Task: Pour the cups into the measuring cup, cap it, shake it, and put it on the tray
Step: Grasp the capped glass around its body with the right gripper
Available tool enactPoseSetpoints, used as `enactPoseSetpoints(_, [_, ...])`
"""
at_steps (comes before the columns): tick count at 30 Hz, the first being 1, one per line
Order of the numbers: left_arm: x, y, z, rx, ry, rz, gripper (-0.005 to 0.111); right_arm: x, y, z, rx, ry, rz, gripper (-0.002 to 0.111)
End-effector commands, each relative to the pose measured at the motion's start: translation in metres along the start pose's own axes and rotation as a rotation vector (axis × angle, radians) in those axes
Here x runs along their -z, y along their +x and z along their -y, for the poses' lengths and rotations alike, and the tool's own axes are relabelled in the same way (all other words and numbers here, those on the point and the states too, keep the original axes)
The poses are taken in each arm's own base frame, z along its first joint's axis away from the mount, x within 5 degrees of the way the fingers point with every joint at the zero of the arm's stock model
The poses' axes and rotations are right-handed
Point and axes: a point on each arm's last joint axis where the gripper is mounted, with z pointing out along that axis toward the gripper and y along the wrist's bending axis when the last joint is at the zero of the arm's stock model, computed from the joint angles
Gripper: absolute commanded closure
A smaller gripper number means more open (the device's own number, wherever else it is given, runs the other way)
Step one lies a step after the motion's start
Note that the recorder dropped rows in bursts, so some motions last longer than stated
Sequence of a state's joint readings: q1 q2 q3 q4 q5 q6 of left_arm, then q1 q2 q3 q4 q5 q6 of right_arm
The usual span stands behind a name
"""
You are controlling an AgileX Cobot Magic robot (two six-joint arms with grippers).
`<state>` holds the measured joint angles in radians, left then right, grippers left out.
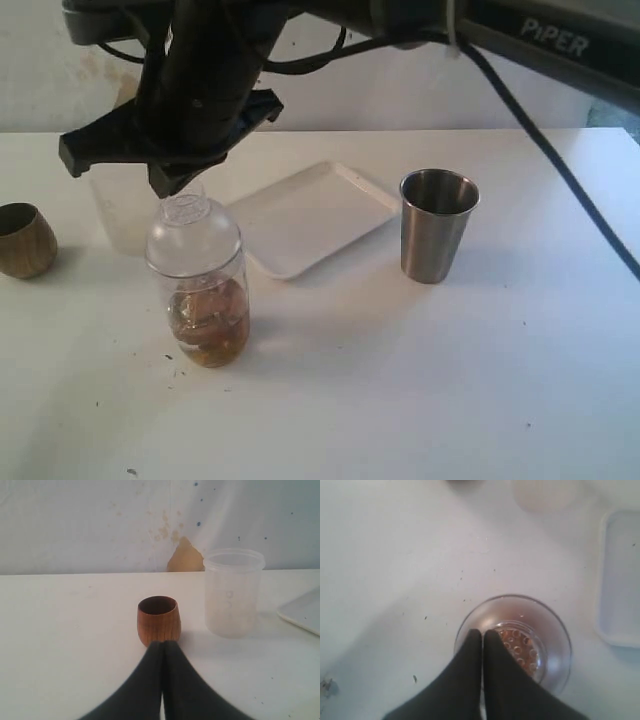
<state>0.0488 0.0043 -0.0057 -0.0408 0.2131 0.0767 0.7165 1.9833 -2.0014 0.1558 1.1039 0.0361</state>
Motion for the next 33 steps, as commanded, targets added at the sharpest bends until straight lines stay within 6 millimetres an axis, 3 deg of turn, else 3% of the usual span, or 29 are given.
enactPoseSetpoints(1, [0.000, 0.001, 0.000, -0.001, -0.003, 0.009, 0.107, 0.038, -0.005, -0.003, 0.080, 0.018, 0.107, 0.108])
enactPoseSetpoints(4, [0.000, 0.001, 0.000, -0.001, -0.003, 0.009, 0.107, 0.063, -0.007, -0.007, 0.096, 0.026, 0.186, 0.108])
enactPoseSetpoints(8, [0.000, 0.001, 0.000, -0.001, -0.003, 0.009, 0.107, 0.089, 0.001, -0.016, 0.153, 0.098, 0.416, 0.108])
enactPoseSetpoints(11, [0.000, 0.001, 0.000, -0.001, -0.003, 0.009, 0.107, 0.093, 0.021, -0.025, 0.174, 0.101, 0.604, 0.108])
enactPoseSetpoints(15, [0.000, 0.001, 0.000, -0.001, -0.003, 0.009, 0.107, 0.086, 0.060, -0.023, 0.159, 0.060, 0.718, 0.106])
enactPoseSetpoints(18, [0.000, 0.001, 0.000, -0.001, -0.003, 0.009, 0.107, 0.064, 0.090, -0.016, 0.187, 0.062, 0.657, 0.090])
enactPoseSetpoints(23, [0.000, 0.001, 0.000, -0.001, -0.003, 0.009, 0.107, 0.038, 0.109, -0.010, 0.223, 0.084, 0.561, 0.022])
enactPoseSetpoints(25, [0.000, 0.001, 0.000, -0.001, -0.003, 0.009, 0.107, 0.038, 0.109, -0.010, 0.241, 0.088, 0.566, 0.004])
enactPoseSetpoints(30, [0.000, 0.001, 0.000, -0.001, -0.003, 0.009, 0.107, 0.035, 0.111, -0.011, 0.205, 0.055, 0.591, 0.003])
enactPoseSetpoints(33, [0.000, 0.001, 0.000, -0.001, -0.003, 0.009, 0.107, 0.013, 0.144, -0.014, 0.235, -0.123, 0.782, 0.003])
